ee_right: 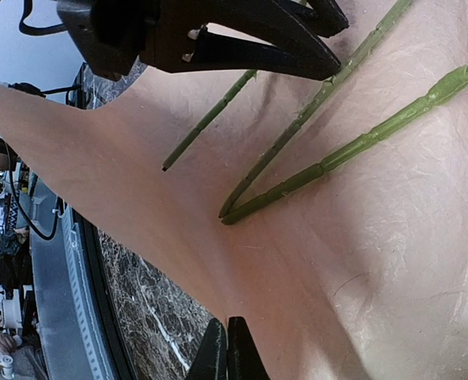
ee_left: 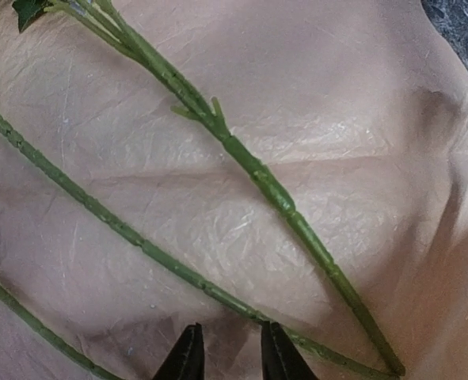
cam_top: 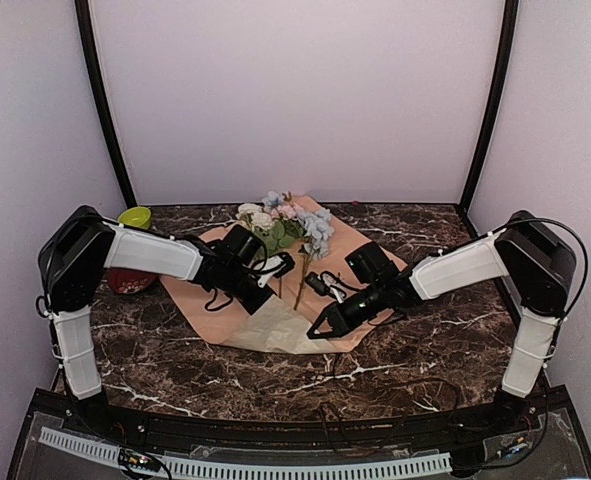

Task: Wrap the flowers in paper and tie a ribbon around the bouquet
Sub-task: Adjust the fake flower with the flattened wrapping paper.

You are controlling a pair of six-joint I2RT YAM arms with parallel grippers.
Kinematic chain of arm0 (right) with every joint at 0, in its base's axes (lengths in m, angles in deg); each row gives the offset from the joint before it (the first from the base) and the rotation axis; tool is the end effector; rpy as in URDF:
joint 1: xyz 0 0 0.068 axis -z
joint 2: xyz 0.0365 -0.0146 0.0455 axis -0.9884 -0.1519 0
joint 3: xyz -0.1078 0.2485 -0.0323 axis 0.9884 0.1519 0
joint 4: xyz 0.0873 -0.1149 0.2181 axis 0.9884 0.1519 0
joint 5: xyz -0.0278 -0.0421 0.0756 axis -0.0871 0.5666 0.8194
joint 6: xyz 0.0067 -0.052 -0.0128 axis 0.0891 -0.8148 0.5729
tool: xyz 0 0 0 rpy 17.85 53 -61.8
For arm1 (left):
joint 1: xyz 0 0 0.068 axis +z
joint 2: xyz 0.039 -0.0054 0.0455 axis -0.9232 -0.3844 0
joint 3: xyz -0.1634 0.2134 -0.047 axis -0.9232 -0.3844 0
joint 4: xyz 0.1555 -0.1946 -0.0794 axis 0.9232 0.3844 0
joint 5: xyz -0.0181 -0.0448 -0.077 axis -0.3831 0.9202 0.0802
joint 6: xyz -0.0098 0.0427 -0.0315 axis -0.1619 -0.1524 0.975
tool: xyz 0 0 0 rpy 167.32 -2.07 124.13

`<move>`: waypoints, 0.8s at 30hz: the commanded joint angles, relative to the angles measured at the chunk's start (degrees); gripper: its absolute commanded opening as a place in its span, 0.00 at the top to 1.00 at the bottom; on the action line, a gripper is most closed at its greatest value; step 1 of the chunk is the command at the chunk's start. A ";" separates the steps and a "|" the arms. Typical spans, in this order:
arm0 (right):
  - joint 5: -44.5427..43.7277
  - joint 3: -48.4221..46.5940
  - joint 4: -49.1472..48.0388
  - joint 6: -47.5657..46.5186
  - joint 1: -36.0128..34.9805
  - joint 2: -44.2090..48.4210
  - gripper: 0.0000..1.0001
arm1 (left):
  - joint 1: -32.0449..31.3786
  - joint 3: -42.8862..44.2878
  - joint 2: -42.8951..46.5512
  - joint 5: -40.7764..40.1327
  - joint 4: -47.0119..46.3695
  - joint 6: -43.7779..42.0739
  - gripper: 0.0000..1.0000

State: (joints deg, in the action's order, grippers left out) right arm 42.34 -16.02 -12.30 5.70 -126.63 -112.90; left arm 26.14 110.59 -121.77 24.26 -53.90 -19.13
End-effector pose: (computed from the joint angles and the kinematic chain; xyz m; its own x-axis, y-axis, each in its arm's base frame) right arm 0.2358 0.2717 0.1383 -0.7595 -0.4470 -0.4726 -0.6406 0.3878 0.6627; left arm 0.2982 -0.2718 0.1492 -0.4915 0.5974 -0.6336 0.8124 0.5766 -0.0866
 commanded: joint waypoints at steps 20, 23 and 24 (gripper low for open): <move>-0.79 -2.16 1.29 -0.55 -0.29 -1.13 1.00 | 5.47 0.62 0.80 -3.92 2.31 6.01 0.97; -0.83 -2.42 1.11 -0.33 -0.28 -1.16 1.00 | 4.94 1.75 -1.04 -2.91 2.00 5.29 0.97; -0.71 -2.59 1.12 -0.32 -0.29 -1.19 1.00 | 4.67 2.38 -1.68 -2.37 2.21 4.87 0.97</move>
State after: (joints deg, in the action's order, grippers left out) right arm 41.99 -16.91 -10.68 5.64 -126.63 -113.33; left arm 31.60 110.40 -121.66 18.79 -51.75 -13.49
